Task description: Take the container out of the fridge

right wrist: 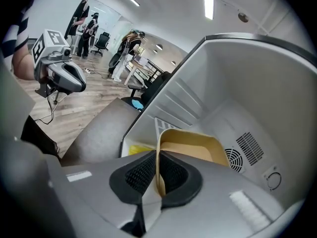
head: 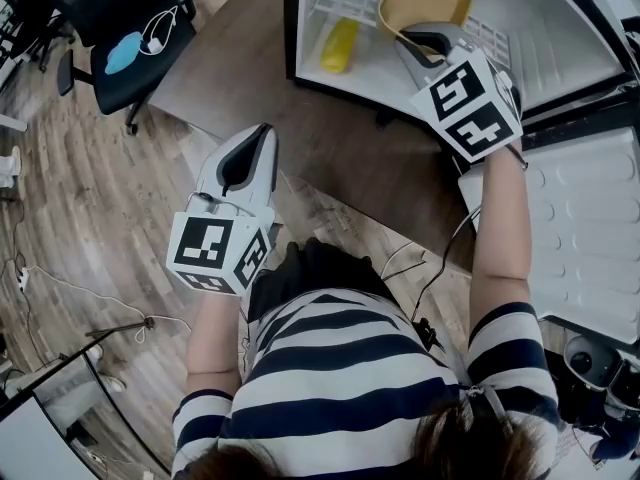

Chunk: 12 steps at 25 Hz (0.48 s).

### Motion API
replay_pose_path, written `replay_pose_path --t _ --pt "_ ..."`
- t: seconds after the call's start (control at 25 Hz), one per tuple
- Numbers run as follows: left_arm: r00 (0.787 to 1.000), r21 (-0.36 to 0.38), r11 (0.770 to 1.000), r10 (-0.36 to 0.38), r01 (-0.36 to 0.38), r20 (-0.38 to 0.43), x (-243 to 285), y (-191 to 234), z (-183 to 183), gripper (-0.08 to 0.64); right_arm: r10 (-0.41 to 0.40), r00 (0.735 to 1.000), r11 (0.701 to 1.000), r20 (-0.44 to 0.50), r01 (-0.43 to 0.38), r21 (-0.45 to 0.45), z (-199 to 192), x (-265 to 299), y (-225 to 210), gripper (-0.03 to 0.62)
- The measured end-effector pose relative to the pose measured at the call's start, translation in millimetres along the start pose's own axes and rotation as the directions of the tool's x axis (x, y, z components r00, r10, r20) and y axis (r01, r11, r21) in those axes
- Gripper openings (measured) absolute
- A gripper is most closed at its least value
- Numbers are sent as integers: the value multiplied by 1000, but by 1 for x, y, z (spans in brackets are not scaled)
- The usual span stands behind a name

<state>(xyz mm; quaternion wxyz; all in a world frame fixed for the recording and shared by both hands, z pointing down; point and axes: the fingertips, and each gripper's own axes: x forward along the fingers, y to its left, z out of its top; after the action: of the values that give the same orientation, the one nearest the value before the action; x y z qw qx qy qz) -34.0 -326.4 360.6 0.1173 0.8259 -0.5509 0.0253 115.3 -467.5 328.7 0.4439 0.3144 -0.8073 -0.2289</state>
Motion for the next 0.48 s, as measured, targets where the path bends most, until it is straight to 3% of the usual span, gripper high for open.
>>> replay_pose_path --t 0.48 --pt "1000 59 998 11 -10 -14 -41 8 11 0 19 999 1000 44 -20 18 22 -40 52 17"
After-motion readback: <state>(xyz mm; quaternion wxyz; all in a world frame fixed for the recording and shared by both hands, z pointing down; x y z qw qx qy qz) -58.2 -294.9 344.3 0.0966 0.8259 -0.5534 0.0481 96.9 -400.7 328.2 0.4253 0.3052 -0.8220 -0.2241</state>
